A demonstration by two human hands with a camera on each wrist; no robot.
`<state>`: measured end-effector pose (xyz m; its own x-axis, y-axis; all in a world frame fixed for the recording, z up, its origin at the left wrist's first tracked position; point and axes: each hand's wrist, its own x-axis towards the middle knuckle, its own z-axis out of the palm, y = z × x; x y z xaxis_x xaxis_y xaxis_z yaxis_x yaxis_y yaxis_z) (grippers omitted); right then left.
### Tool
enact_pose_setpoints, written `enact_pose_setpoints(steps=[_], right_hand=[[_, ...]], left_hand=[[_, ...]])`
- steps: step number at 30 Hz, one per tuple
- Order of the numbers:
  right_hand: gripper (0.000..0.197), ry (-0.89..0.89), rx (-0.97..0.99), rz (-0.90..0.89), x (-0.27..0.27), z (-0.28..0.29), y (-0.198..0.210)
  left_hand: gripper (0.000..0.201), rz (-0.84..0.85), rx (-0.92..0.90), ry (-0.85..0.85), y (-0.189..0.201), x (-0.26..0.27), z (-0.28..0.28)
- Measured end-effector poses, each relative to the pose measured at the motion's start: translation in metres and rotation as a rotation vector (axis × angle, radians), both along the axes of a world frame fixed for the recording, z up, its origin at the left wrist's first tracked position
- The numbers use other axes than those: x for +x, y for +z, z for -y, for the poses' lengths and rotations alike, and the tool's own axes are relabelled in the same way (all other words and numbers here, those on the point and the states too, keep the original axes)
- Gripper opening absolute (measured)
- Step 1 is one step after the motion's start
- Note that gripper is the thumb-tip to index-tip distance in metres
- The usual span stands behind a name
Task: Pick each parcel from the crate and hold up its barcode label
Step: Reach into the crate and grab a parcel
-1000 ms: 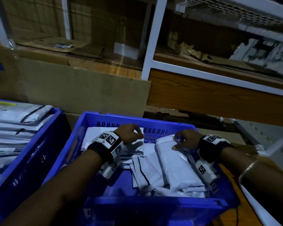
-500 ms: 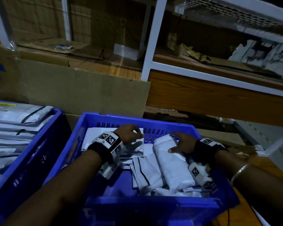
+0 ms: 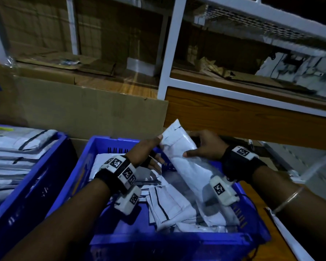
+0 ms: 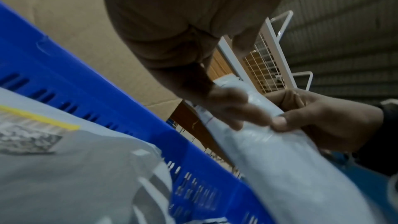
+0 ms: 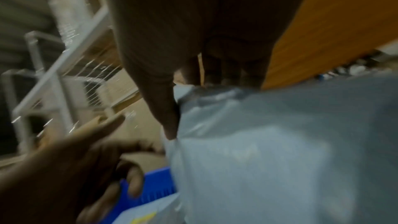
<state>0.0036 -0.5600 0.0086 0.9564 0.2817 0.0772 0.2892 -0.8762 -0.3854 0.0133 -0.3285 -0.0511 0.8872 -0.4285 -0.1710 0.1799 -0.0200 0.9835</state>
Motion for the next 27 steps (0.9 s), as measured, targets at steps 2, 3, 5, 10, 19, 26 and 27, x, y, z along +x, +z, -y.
enact_pose_setpoints(steps=[2,3,5,10,19,26,27], right_hand=[[0.051,0.066,-0.08,0.092,-0.006,-0.011,0.003],[0.046,0.103,-0.103,0.132,-0.009,-0.017,0.004],[0.035,0.176,-0.176,0.205,-0.014,-0.027,0.005],[0.033,0.269,-0.31,0.281,-0.018,-0.04,-0.003],[0.051,0.309,-0.261,0.22,-0.02,-0.035,-0.015],[0.039,0.032,0.075,0.188,-0.005,-0.005,-0.015],[0.04,-0.003,0.11,0.176,-0.002,-0.002,-0.016]], left_hand=[[0.054,-0.075,-0.1,0.03,0.004,-0.002,0.0],[0.059,-0.101,-0.125,0.056,0.006,-0.001,0.0],[0.077,-0.161,-0.136,0.102,0.005,0.003,-0.002],[0.07,-0.24,-0.151,0.158,0.006,0.01,-0.009],[0.042,-0.184,-0.137,0.174,0.007,0.014,-0.015],[0.077,-0.048,-0.197,0.25,0.006,0.02,-0.024],[0.076,-0.038,-0.208,0.236,0.005,0.021,-0.024]])
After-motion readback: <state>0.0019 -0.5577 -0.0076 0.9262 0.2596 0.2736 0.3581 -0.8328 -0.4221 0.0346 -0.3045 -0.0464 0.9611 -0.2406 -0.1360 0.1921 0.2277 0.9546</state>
